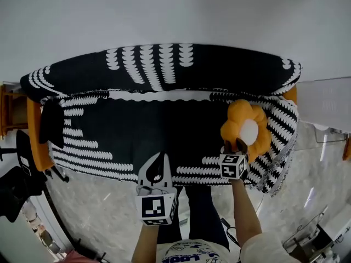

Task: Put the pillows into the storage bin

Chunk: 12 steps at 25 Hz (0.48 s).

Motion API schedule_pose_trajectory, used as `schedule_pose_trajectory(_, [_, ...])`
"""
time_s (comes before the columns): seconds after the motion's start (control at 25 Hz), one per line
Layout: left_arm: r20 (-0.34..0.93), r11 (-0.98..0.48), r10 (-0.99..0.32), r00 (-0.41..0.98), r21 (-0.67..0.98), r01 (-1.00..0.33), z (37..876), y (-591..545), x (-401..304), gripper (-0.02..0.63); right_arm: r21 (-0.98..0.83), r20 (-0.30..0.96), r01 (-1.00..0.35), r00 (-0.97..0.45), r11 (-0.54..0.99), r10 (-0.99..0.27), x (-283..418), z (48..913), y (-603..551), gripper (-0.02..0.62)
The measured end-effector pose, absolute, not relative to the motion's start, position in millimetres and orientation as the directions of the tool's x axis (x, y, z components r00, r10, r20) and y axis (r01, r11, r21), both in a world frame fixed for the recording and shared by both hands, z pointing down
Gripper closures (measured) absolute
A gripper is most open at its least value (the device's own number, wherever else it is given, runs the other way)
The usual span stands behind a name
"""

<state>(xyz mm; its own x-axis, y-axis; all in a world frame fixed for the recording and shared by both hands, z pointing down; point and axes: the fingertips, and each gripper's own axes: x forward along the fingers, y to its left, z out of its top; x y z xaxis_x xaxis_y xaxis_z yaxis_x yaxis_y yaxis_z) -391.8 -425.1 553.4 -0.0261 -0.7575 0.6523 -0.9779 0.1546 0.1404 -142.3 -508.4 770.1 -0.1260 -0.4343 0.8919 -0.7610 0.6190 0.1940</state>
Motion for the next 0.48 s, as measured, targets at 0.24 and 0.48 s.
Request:
schedule_pose_trajectory(0.24, [0.572, 0.028, -0.817, 0.064, 0.15, -0.988, 496, -421, -394, 0.592, 0.162, 0.778, -0.897, -0.14, 0.411, -0.612, -143, 657, -506, 0.476])
schedule_pose_trajectory(0.48, [0.497, -0.151, -0.843, 0.207, 0.151, -0.977, 439, -409, -377, 0.592, 0.139, 0.655, -0.965, -0.079, 0.222, -0.752, -133, 536, -463, 0.477])
